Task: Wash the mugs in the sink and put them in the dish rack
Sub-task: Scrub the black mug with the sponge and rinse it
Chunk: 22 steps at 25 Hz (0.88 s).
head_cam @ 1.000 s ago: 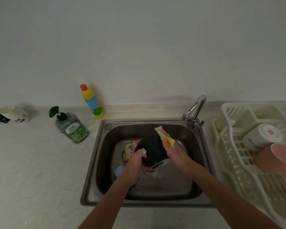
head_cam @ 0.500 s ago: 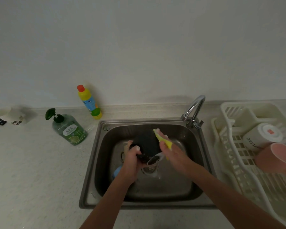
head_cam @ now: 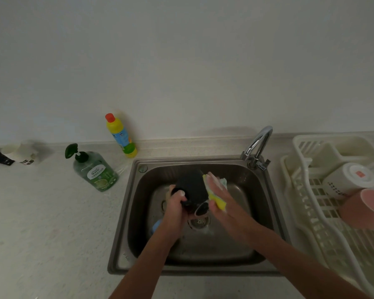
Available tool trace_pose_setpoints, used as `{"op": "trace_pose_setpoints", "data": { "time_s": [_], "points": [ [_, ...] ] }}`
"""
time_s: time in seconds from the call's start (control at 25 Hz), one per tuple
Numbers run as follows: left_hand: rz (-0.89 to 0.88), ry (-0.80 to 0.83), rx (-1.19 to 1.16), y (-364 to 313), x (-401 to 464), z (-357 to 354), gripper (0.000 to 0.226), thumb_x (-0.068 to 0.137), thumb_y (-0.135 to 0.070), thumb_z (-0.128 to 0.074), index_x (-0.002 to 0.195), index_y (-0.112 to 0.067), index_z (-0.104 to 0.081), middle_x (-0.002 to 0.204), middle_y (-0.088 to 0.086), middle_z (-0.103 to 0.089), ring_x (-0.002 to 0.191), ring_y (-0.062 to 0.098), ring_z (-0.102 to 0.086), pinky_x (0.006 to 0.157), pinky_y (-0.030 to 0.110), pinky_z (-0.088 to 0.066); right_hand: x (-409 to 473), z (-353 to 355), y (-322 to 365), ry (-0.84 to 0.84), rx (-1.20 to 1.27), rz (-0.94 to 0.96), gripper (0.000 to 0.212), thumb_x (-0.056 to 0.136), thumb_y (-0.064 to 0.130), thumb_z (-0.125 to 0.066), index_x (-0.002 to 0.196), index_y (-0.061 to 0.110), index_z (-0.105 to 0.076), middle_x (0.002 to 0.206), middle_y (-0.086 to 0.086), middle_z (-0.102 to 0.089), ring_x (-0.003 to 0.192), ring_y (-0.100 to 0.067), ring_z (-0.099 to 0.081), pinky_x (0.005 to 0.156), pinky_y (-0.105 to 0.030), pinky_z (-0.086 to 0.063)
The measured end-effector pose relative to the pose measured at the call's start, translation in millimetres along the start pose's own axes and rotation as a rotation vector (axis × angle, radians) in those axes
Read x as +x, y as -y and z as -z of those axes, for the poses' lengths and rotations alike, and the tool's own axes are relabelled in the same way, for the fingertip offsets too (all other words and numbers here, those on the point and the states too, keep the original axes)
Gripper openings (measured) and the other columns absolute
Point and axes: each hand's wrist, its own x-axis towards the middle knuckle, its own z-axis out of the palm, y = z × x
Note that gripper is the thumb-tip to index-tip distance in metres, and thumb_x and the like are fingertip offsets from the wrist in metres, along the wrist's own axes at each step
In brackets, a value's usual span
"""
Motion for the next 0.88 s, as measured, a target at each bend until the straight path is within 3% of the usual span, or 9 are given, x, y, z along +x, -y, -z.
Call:
{"op": "trace_pose_setpoints", "data": {
  "time_s": [0.08, 0.16, 0.24, 0.36, 0.44, 0.56, 0.72, 0.8, 0.88],
  "points": [
    [0.028, 0.010, 0.063, 1, -5, -3, 0.059, 0.075, -0.014, -0.050, 0.133, -0.007, -0.039, 0.119, 0.023, -0.057, 0.095, 0.034, -0.063, 0.058, 0.041, -0.058, 7, 5, -4, 0.025, -0.158, 0.065, 0.059, 0.102, 0.045, -0.039, 0.154, 0.046, -0.011, 0.160, 0.030, 0.004, 0.150, -0.001, 0.002, 0.116, -0.029, -0.023],
    [0.020, 0.032, 0.119, -1, -8, -4, 0.067, 0.066, -0.018, -0.052, 0.131, -0.007, -0.038, 0.119, 0.023, -0.057, 0.094, 0.034, -0.064, 0.058, 0.040, -0.058, 13, 13, -3, 0.035, -0.108, 0.022, 0.057, 0.104, 0.044, -0.037, 0.153, 0.047, -0.009, 0.160, 0.030, 0.003, 0.149, 0.002, -0.004, 0.120, -0.032, -0.023],
    [0.023, 0.050, 0.176, -4, -8, -5, 0.060, 0.072, -0.016, -0.052, 0.130, -0.008, -0.038, 0.120, 0.023, -0.054, 0.095, 0.035, -0.062, 0.057, 0.040, -0.058, 11, 19, -7, 0.033, 0.102, -0.057, 0.053, 0.103, 0.048, -0.032, 0.149, 0.052, -0.007, 0.162, 0.023, -0.004, 0.140, 0.013, -0.016, 0.119, -0.023, -0.025],
    [0.012, 0.080, 0.063, -10, -8, -3, 0.049, 0.081, -0.014, -0.048, 0.128, -0.008, -0.040, 0.122, 0.024, -0.054, 0.100, 0.039, -0.061, 0.066, 0.053, -0.059, 2, 14, -8, 0.032, 0.252, -0.130, 0.047, 0.097, 0.064, -0.029, 0.136, 0.070, -0.006, 0.161, 0.016, -0.012, 0.143, -0.002, -0.024, 0.117, -0.025, -0.026],
    [-0.003, 0.068, 0.049, -12, -3, -1, 0.039, 0.086, -0.009, -0.043, 0.125, -0.009, -0.042, 0.116, 0.022, -0.057, 0.097, 0.037, -0.062, 0.066, 0.053, -0.059, -3, 4, -2, -0.007, 0.115, -0.042, 0.053, 0.099, 0.055, -0.036, 0.143, 0.063, -0.005, 0.159, 0.027, -0.001, 0.148, -0.002, -0.007, 0.114, -0.022, -0.019],
    [0.017, 0.054, 0.260, -1, -1, -8, 0.033, 0.086, -0.003, -0.044, 0.118, -0.008, -0.041, 0.110, 0.020, -0.056, 0.092, 0.030, -0.060, 0.057, 0.035, -0.056, 6, 1, 6, -0.041, -0.206, 0.101, 0.058, 0.103, 0.038, -0.044, 0.153, 0.045, -0.015, 0.158, 0.035, 0.004, 0.150, -0.001, 0.005, 0.116, -0.028, -0.020],
    [0.100, 0.045, 0.061, 6, -12, -12, 0.071, 0.065, -0.016, -0.053, 0.135, -0.005, -0.042, 0.121, 0.025, -0.056, 0.097, 0.034, -0.062, 0.058, 0.037, -0.058, 14, 22, -2, -0.073, 0.094, -0.121, 0.052, 0.100, 0.054, -0.031, 0.150, 0.052, -0.019, 0.162, 0.015, -0.018, 0.139, -0.001, -0.028, 0.113, -0.025, -0.031],
    [0.060, 0.029, -0.089, -1, -8, -6, 0.060, 0.076, -0.014, -0.051, 0.135, -0.002, -0.044, 0.117, 0.025, -0.058, 0.095, 0.036, -0.064, 0.059, 0.043, -0.059, 0, 16, -10, -0.049, 0.195, -0.163, 0.045, 0.101, 0.054, -0.031, 0.143, 0.060, -0.016, 0.158, 0.013, -0.025, 0.142, -0.009, -0.031, 0.114, -0.029, -0.032],
    [0.028, 0.013, -0.046, -7, -4, -6, 0.041, 0.090, -0.007, -0.040, 0.131, -0.005, -0.043, 0.119, 0.026, -0.058, 0.097, 0.039, -0.063, 0.062, 0.050, -0.059, -11, 3, -13, -0.055, 0.102, -0.047, 0.052, 0.101, 0.049, -0.036, 0.146, 0.060, -0.010, 0.157, 0.027, -0.018, 0.150, -0.016, -0.019, 0.117, -0.033, -0.030]
  ]
}}
